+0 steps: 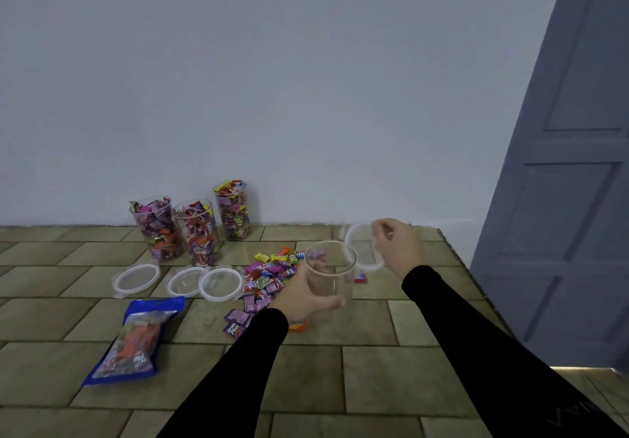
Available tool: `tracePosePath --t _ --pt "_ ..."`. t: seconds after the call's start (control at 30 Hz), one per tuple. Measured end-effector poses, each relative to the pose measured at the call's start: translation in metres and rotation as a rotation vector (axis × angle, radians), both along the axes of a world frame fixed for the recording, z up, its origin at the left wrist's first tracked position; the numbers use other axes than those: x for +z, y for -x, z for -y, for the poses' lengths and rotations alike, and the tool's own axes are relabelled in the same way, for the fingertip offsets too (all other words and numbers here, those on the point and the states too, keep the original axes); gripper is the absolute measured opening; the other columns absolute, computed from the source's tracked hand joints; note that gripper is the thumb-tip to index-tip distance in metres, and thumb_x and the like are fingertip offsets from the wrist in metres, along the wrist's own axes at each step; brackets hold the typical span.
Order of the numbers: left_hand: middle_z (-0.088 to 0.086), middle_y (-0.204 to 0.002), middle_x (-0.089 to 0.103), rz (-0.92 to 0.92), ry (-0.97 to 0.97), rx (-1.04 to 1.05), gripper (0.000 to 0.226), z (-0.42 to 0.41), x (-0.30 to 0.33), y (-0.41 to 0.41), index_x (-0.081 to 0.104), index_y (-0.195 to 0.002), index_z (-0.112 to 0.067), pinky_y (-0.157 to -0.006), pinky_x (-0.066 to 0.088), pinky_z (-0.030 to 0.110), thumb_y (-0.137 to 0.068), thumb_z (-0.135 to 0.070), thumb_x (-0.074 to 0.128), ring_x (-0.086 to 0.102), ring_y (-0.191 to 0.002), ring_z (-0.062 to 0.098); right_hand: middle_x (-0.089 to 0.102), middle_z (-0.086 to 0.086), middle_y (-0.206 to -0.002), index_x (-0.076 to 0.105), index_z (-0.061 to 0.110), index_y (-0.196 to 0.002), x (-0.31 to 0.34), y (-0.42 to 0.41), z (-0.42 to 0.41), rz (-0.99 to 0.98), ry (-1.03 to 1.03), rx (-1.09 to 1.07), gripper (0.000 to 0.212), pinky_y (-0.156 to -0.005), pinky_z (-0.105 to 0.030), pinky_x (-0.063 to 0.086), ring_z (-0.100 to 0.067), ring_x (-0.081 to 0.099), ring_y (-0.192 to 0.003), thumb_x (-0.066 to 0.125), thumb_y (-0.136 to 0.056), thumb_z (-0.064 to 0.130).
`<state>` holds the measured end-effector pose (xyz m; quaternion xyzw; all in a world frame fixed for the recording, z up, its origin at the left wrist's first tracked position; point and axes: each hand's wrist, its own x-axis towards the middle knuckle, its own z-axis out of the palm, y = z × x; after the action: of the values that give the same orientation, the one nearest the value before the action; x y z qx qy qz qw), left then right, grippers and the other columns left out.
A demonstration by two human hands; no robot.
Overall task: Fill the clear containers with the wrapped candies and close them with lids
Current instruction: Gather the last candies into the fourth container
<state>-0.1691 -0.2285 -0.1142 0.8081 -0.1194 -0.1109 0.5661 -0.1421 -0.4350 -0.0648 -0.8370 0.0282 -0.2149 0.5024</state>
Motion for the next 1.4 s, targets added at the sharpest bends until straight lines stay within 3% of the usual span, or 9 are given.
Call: tracePosePath --t 0.13,0.4,0.5,0.7,0.93,1.07,1.2,1.3,1.4 --pt "-0.010 -0.104 0.053 0.010 -0.028 0.036 0.068 0.000 -0.001 0.004 0.044 -0.125 -0.028 -0.069 0.039 0.014 -0.071 -0.030 0.085 0.052 -0.099 0.006 0.068 -0.018 -0.085 0.065 0.006 -0.085 -0.039 0.001 0.017 -0.253 0.018 -0.096 0.030 -0.070 -0.037 0.051 -0.034 0.065 -0.079 0.045 -0.097 0.025" --pt "-0.012 -0.100 0.052 0.008 -0.022 0.034 0.065 0.002 0.001 0.011 0.042 -0.125 -0.025 -0.063 0.041 0.002 -0.074 -0.021 0.083 0.053 -0.092 -0.005 0.056 -0.009 -0.072 0.061 0.007 -0.075 -0.087 0.008 0.021 -0.460 0.030 -0.161 0.027 -0.060 -0.025 0.038 -0.021 0.050 -0.065 0.048 -0.097 0.016" --pt "-0.008 -0.109 0.053 0.007 -0.036 0.056 0.068 0.001 -0.003 0.013 0.045 -0.122 -0.029 -0.075 0.040 0.012 -0.068 -0.032 0.086 0.051 -0.105 -0.001 0.064 -0.013 -0.083 0.067 -0.001 -0.088 -0.095 0.008 0.021 -0.540 0.137 -0.193 0.028 -0.063 -0.027 0.040 -0.027 0.059 -0.075 0.051 -0.096 0.019" --pt "-0.013 -0.107 0.053 0.002 -0.031 0.069 0.071 0.001 -0.006 0.015 0.044 -0.120 -0.035 -0.091 0.041 0.025 -0.064 -0.039 0.087 0.051 -0.114 0.011 0.064 -0.013 -0.087 0.069 -0.003 -0.094 -0.097 0.012 0.017 -0.613 0.280 -0.194 0.030 -0.064 -0.027 0.041 -0.028 0.060 -0.079 0.051 -0.096 0.021" --pt "-0.012 -0.119 0.053 0.004 -0.064 0.050 0.085 -0.001 0.001 0.018 0.043 -0.129 -0.031 -0.097 0.040 0.026 -0.057 -0.046 0.087 0.049 -0.118 0.009 0.067 -0.013 -0.103 0.067 0.002 -0.102 -0.088 0.013 0.008 -0.561 0.402 -0.178 0.029 -0.078 -0.030 0.049 -0.026 0.063 -0.094 0.046 -0.098 0.023" --pt "-0.009 -0.119 0.059 0.021 -0.172 -0.033 0.081 -0.016 0.010 0.012 0.043 -0.127 -0.035 -0.090 0.042 0.024 -0.061 -0.031 0.090 0.051 -0.117 0.009 0.063 -0.006 -0.113 0.062 0.013 -0.116 -0.077 0.009 0.002 -0.407 0.403 -0.111 0.027 -0.083 -0.029 0.049 -0.020 0.060 -0.098 0.051 -0.097 0.028" --pt "-0.011 -0.135 0.047 0.119 -0.283 -0.011 0.079 -0.042 0.008 0.005 0.038 -0.142 -0.034 -0.102 0.037 0.028 -0.076 -0.018 0.079 0.042 -0.125 0.013 0.058 -0.004 -0.108 0.064 0.015 -0.110 -0.068 -0.003 -0.001 -0.311 0.416 0.097 0.022 -0.075 -0.023 0.040 -0.016 0.055 -0.091 0.055 -0.095 0.028" --pt "-0.009 -0.149 0.035 0.235 -0.640 0.100 0.066 -0.053 -0.007 0.004 0.035 -0.142 -0.041 -0.113 0.026 0.045 -0.081 -0.044 0.061 0.028 -0.139 0.026 0.054 -0.004 -0.098 0.065 0.017 -0.095 -0.071 -0.011 -0.004 -0.286 0.502 0.224 0.012 -0.076 -0.027 0.040 -0.019 0.053 -0.090 0.061 -0.092 0.028" --pt "-0.004 -0.160 0.013 0.218 -0.985 0.105 0.066 -0.053 -0.028 0.008 0.023 -0.150 -0.033 -0.115 0.013 0.050 -0.093 -0.057 0.045 0.011 -0.145 0.028 0.060 -0.010 -0.106 0.069 0.009 -0.103 -0.071 -0.020 -0.010 -0.276 0.535 0.270 0.020 -0.088 -0.037 0.049 -0.025 0.059 -0.096 0.062 -0.091 0.022"
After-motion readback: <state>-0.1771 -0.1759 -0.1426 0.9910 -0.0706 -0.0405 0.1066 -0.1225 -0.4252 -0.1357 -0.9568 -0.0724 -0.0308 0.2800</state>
